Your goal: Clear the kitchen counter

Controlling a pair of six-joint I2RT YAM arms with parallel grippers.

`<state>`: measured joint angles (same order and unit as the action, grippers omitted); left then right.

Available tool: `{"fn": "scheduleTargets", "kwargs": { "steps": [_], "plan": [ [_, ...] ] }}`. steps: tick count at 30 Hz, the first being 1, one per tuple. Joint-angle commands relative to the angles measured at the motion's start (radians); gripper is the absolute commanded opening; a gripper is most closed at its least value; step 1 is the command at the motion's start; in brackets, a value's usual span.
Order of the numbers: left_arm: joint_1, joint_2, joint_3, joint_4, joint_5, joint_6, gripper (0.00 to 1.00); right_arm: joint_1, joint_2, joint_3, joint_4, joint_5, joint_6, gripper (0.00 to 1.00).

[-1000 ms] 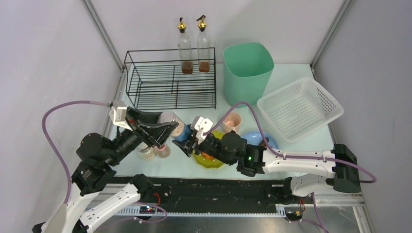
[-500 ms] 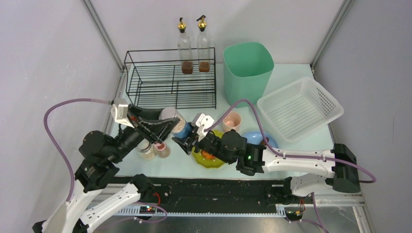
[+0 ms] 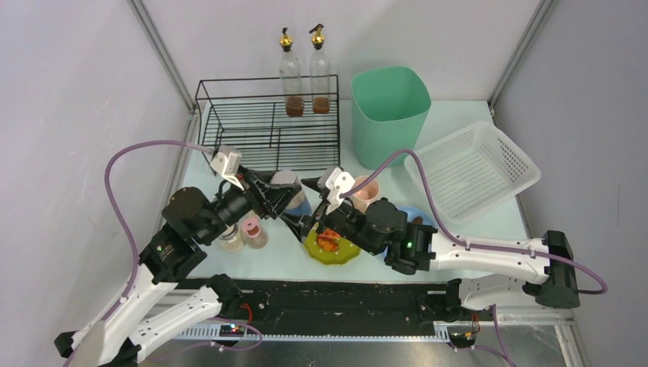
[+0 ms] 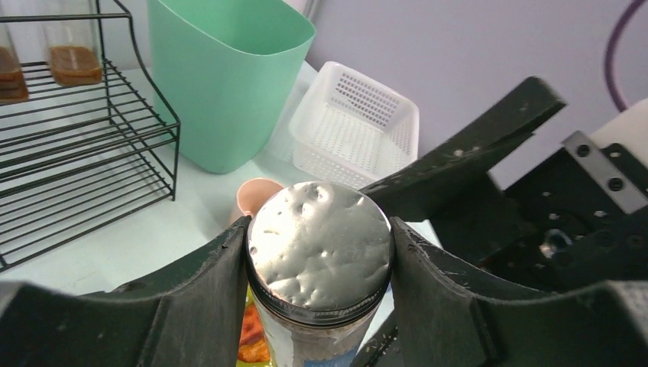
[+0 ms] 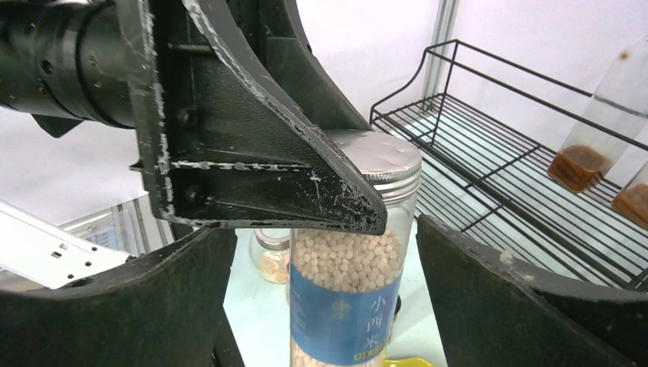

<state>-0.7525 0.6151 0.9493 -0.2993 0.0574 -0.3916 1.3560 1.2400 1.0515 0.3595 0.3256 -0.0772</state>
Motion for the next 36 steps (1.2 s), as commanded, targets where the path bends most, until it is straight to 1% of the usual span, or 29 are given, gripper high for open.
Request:
{"fn": "scheduleTargets", "kwargs": {
  "steps": [1,4,10,12,13,15,18,21,22,24,27,29,36],
  "plan": [
    [-0.001,-0.001,0.034,0.071,-0.084,0.036,0.00,0.004,-0.080,0.025,-0.037,0.045,0.010,0.93],
    [0.001,0.004,0.050,0.073,-0.163,0.057,0.00,0.006,-0.126,0.007,-0.123,0.090,0.023,0.93],
    [-0.001,0.041,0.067,0.084,-0.325,0.082,0.00,0.014,-0.270,-0.084,-0.217,0.142,0.042,0.94],
    [0.000,0.059,0.073,0.100,-0.396,0.103,0.00,0.018,-0.302,-0.101,-0.272,0.168,0.054,0.94],
    [0.000,0.076,0.073,0.107,-0.454,0.118,0.00,0.023,-0.313,-0.112,-0.294,0.186,0.062,0.94],
    [0.000,0.106,0.081,0.128,-0.535,0.145,0.00,0.029,-0.344,-0.130,-0.331,0.214,0.071,0.94],
    [0.002,0.143,0.085,0.211,-0.616,0.193,0.00,0.038,-0.404,-0.165,-0.383,0.240,0.091,0.94],
    [0.016,0.217,0.126,0.280,-0.708,0.264,0.00,0.057,-0.470,-0.197,-0.426,0.263,0.120,0.94],
    [0.022,0.263,0.141,0.287,-0.733,0.279,0.00,0.060,-0.484,-0.213,-0.431,0.266,0.127,0.94],
    [0.065,0.336,0.189,0.293,-0.742,0.313,0.00,0.074,-0.520,-0.234,-0.447,0.278,0.141,0.94],
    [0.121,0.412,0.236,0.354,-0.727,0.326,0.00,0.085,-0.555,-0.253,-0.459,0.279,0.162,0.94],
    [0.174,0.458,0.263,0.381,-0.705,0.315,0.00,0.095,-0.564,-0.263,-0.476,0.288,0.171,0.94],
    [0.356,0.635,0.399,0.403,-0.604,0.261,0.00,0.151,-0.583,-0.287,-0.535,0.331,0.218,0.93]
  ]
}}
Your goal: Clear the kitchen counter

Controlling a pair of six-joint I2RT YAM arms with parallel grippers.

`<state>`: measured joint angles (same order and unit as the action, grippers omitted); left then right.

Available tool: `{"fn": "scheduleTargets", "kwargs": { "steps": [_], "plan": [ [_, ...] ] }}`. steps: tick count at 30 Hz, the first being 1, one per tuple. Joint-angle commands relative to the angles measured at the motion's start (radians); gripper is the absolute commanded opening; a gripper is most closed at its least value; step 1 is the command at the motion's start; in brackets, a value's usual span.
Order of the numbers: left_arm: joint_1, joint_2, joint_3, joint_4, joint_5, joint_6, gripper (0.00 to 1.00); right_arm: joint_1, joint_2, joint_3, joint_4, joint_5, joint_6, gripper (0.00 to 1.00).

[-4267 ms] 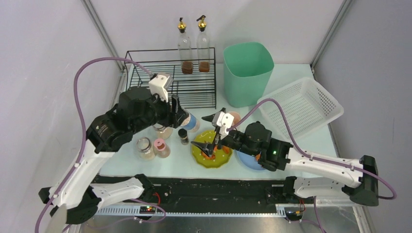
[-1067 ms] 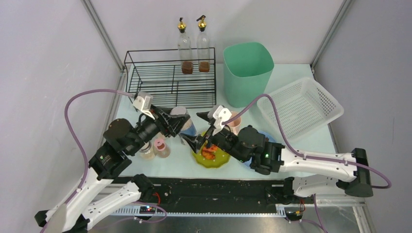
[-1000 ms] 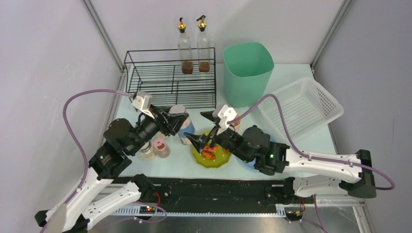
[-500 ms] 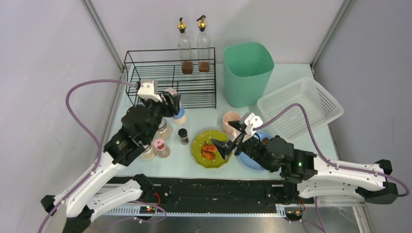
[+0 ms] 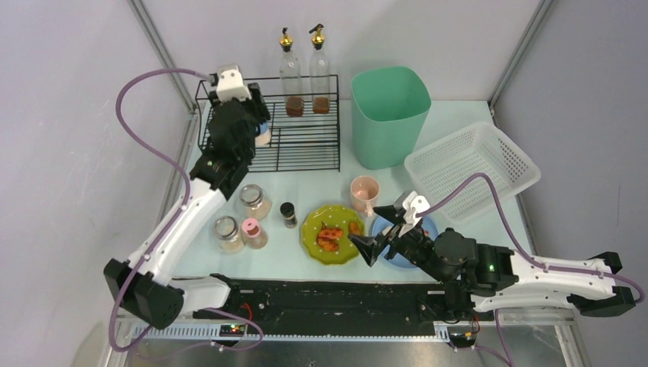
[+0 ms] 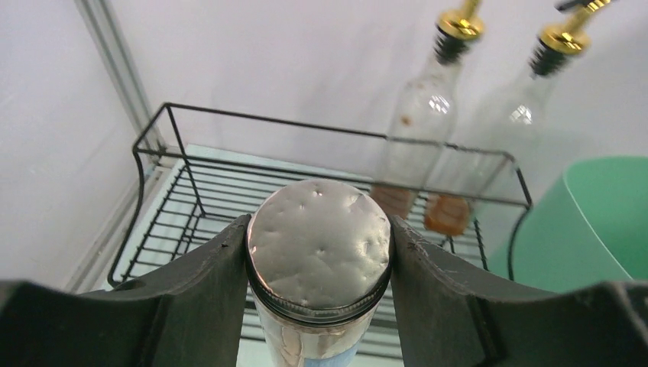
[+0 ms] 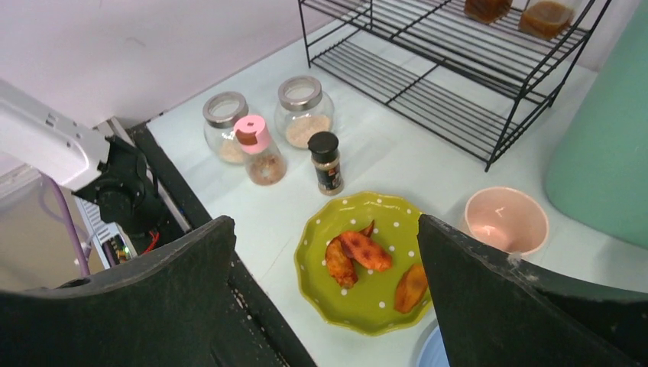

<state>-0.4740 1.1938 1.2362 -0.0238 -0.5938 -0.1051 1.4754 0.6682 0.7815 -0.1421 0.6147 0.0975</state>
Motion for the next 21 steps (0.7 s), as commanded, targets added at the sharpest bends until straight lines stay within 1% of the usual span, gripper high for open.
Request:
{"fn": "scheduleTargets", "kwargs": {
  "steps": [1,2,6,13,21],
  "plan": [
    [0.091,0.096,0.151,0.128,0.068,-0.030,0.00,0.037,-0.017,-0.024,-0.038,0.044,0.052,0.93],
    [0.115,0.116,0.197,0.128,0.079,-0.035,0.00,0.044,-0.025,-0.027,-0.051,0.053,0.056,0.93],
    [0.152,0.244,0.343,0.127,0.119,-0.020,0.00,0.049,-0.043,-0.043,-0.112,0.066,0.112,0.94],
    [0.205,0.447,0.561,0.114,0.129,-0.014,0.00,0.051,-0.059,-0.086,-0.210,0.052,0.247,0.94],
    [0.221,0.646,0.829,0.063,0.119,-0.021,0.00,0.054,-0.080,-0.110,-0.216,0.051,0.278,0.94]
  ]
}}
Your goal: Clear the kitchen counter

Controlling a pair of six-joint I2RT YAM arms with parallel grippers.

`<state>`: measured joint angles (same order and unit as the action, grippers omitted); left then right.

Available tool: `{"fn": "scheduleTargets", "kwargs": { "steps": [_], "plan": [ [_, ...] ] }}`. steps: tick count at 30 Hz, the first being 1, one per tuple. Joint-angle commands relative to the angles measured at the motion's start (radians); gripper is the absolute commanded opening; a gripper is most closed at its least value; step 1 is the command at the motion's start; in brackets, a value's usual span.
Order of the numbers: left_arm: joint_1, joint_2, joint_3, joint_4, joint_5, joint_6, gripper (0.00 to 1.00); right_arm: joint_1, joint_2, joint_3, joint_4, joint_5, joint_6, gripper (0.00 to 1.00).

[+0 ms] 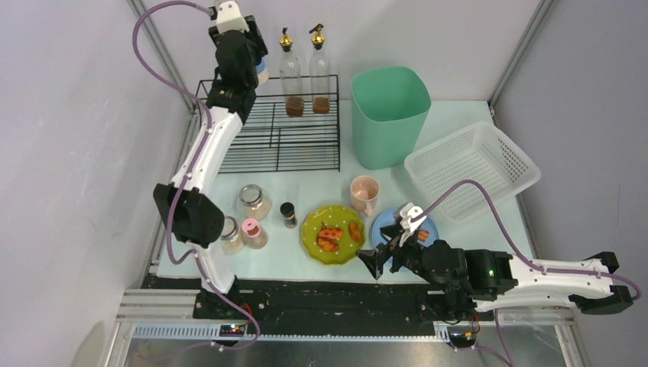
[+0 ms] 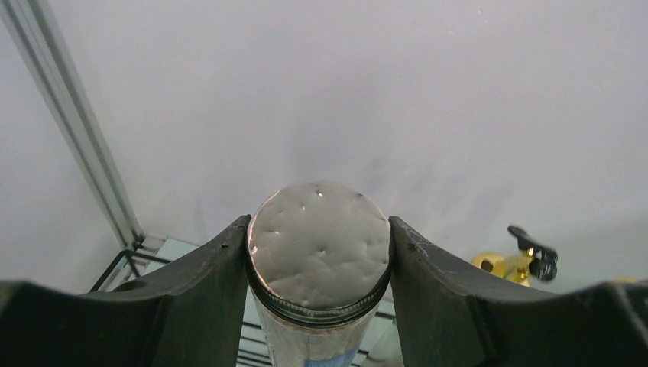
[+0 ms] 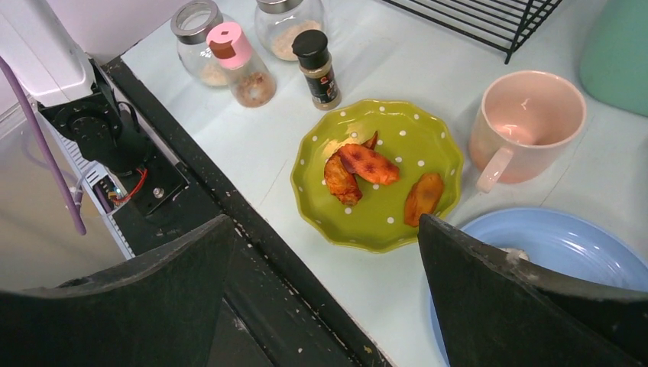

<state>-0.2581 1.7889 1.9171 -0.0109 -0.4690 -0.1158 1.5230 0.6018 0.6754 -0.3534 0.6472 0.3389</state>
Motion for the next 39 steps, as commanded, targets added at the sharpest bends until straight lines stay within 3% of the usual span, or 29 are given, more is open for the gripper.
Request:
{"fn": "scheduleTargets", "kwargs": {
  "steps": [1,6,13,39],
  "plan": [
    [0.004,0.080,0.187,0.045,-0.010,-0.008,0.00,0.006,-0.013,-0.005,-0.007,0.022,0.035,0.94],
    [0.009,0.159,0.300,0.017,-0.025,0.014,0.00,0.006,0.004,-0.010,0.009,0.037,0.020,0.95],
    [0.028,0.197,0.297,-0.007,-0.032,0.004,0.00,0.004,0.038,-0.010,0.050,0.037,0.001,0.96],
    [0.105,0.130,-0.028,0.075,0.029,-0.087,0.00,-0.040,0.103,-0.010,0.116,-0.012,-0.018,0.97]
  ]
}}
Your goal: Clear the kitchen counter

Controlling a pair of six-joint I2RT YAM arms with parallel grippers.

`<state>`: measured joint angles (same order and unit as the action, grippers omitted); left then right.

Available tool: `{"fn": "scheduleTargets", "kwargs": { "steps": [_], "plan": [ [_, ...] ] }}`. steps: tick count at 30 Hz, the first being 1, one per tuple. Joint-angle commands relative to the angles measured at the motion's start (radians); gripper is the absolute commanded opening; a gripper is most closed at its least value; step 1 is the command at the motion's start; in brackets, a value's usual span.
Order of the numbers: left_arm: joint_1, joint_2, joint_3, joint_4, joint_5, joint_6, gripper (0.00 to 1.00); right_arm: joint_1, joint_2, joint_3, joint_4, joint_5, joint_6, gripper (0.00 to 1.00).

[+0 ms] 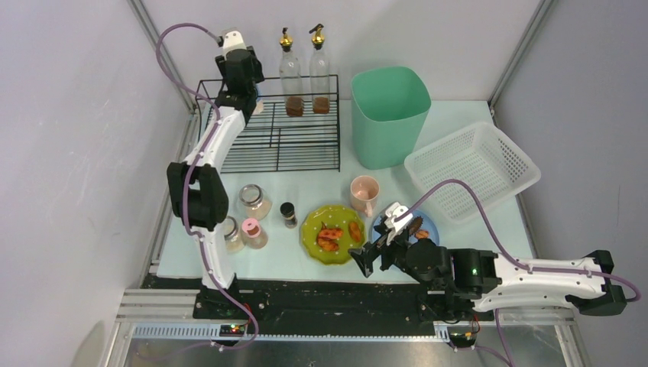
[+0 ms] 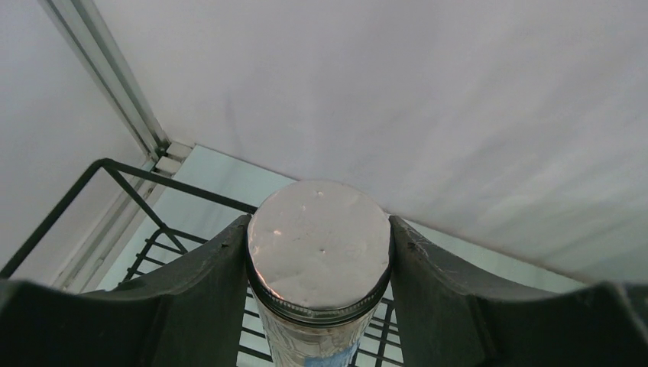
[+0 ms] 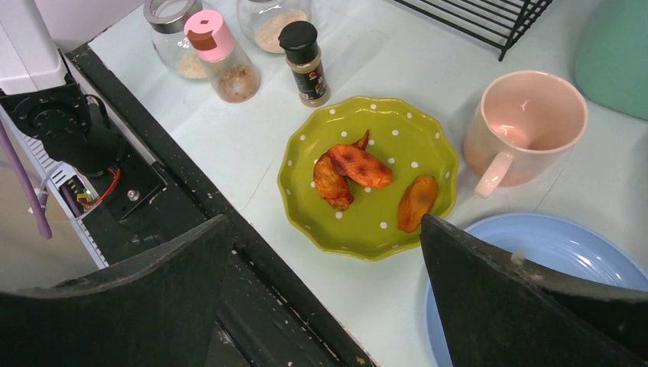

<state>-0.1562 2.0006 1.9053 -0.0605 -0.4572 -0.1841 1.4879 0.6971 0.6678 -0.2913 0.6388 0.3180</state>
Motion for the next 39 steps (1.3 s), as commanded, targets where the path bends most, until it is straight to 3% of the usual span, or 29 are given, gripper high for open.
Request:
{"fn": "scheduleTargets", "kwargs": {
  "steps": [1,24,39],
  "plan": [
    [0.004,-0.082,-0.032,0.129,0.025,-0.018,0.00,-0.007,0.009,-0.002,0.054,-0.004,0.005,0.97],
    [-0.004,-0.192,-0.328,0.373,0.059,0.008,0.00,-0.007,0.005,-0.004,0.022,0.010,0.057,0.97],
    [-0.033,-0.161,-0.287,0.460,-0.004,0.127,0.00,-0.010,0.019,-0.002,0.042,0.007,0.042,0.98]
  ]
}}
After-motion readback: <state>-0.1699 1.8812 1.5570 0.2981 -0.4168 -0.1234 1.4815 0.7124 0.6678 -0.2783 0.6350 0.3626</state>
